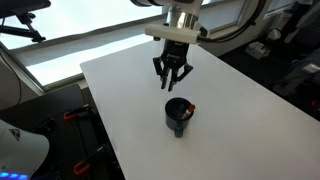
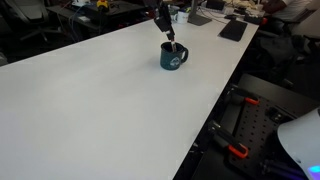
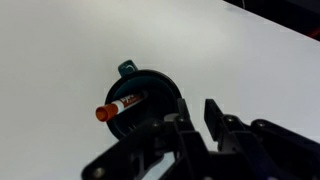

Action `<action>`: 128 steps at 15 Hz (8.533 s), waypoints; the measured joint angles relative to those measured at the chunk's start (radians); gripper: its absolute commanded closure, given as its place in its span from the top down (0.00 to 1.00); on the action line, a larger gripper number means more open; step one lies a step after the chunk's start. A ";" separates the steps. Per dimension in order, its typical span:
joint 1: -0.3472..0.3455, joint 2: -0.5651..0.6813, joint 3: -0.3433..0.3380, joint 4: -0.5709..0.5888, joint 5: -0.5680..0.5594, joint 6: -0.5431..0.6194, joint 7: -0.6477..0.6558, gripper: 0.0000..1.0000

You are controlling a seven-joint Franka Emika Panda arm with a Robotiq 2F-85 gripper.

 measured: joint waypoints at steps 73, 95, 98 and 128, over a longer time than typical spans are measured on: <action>-0.010 0.251 -0.025 0.236 -0.019 -0.107 0.002 1.00; -0.037 0.170 -0.046 0.136 -0.003 -0.063 0.048 1.00; -0.049 0.186 -0.048 0.134 -0.014 -0.014 0.017 1.00; -0.030 0.213 -0.025 0.149 -0.013 0.030 -0.041 0.72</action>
